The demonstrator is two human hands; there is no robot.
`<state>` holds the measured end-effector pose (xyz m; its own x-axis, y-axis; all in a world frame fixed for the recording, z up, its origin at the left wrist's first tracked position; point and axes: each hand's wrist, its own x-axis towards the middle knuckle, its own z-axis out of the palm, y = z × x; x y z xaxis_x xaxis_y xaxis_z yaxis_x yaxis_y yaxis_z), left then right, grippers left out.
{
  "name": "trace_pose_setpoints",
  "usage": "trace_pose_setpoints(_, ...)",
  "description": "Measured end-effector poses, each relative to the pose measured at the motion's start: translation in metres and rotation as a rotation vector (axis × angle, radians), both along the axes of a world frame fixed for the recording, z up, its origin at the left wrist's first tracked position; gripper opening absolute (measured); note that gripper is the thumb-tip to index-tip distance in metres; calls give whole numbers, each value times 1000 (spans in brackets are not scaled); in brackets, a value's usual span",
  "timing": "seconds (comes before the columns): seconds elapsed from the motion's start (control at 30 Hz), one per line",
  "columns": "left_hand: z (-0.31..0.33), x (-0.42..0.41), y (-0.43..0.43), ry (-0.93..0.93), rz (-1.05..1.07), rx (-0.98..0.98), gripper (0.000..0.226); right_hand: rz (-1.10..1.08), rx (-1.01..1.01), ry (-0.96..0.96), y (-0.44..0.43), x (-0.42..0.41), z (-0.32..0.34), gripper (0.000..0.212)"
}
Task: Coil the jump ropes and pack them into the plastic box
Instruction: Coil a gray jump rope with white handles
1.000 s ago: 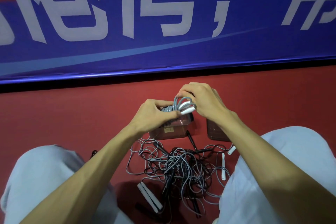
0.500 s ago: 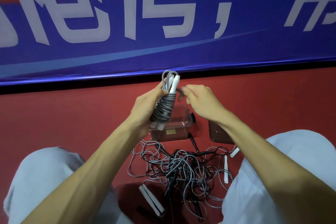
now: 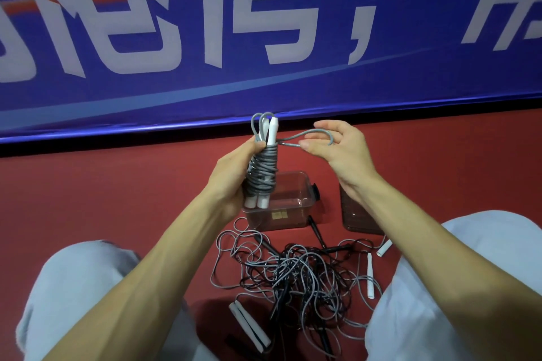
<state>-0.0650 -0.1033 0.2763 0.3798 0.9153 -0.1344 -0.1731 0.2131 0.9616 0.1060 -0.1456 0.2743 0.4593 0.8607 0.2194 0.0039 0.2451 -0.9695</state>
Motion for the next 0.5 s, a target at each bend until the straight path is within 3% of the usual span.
trace_pose_setpoints(0.1,-3,3,0,19,-27,-21,15,-43,101,56,-1,-1,4,37)
trace_pose_setpoints(0.2,-8,6,0,38,-68,-53,15,-54,170,-22,-2,-2,5,26)
trace_pose_setpoints(0.5,-16,6,5,48,-100,-127,20,117,200,-379,-4,-5,3,45)
